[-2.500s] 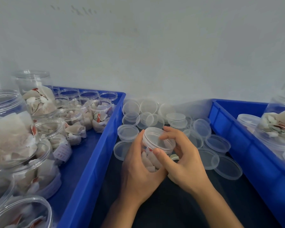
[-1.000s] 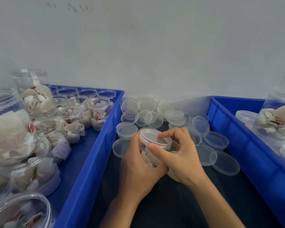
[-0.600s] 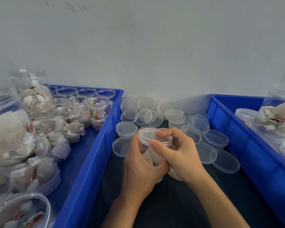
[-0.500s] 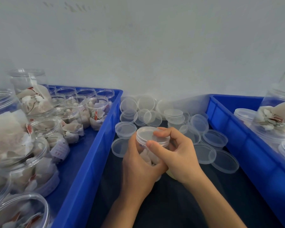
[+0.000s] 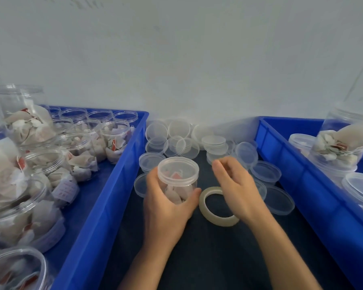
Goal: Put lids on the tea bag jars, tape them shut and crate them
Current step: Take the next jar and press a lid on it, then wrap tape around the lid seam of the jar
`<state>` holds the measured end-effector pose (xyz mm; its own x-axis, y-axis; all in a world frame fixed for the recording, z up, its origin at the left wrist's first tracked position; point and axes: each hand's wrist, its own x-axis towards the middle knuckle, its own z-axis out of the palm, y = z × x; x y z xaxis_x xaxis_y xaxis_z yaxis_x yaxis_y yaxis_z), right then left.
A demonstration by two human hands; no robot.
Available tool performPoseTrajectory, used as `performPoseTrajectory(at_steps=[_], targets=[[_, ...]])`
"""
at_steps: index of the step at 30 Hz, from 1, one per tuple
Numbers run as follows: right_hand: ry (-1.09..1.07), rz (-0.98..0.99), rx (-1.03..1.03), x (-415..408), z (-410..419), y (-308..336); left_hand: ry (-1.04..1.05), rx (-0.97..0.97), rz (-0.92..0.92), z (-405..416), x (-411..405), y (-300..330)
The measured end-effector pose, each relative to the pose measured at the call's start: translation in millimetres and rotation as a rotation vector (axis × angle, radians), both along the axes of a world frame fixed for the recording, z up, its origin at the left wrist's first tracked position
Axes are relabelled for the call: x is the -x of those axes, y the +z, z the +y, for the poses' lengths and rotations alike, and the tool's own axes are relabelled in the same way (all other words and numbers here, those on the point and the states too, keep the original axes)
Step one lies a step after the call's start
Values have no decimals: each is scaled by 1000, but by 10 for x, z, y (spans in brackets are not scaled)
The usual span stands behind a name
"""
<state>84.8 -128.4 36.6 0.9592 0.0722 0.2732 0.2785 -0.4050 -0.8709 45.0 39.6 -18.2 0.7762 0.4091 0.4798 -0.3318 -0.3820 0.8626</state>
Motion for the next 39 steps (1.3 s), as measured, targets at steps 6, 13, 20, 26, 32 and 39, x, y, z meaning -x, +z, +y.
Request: performPoseTrajectory(at_steps=[6, 13, 20, 26, 32, 39], targets=[[97, 163, 697, -12, -174, -40, 21, -2, 11, 35, -41, -34], [186, 189, 758, 12, -46, -72, -2, -63, 63, 43, 3, -10], [70, 157, 397, -39, -174, -10, 132, -147, 76, 23, 84, 92], [48, 73, 317, -17, -178, 50, 449, -463, -146, -23, 138, 147], [133, -100, 246, 208, -114, 302, 312, -637, -293, -234, 227, 129], [134, -625, 426, 390, 2, 407, 172, -374, -241, -260, 289, 257]])
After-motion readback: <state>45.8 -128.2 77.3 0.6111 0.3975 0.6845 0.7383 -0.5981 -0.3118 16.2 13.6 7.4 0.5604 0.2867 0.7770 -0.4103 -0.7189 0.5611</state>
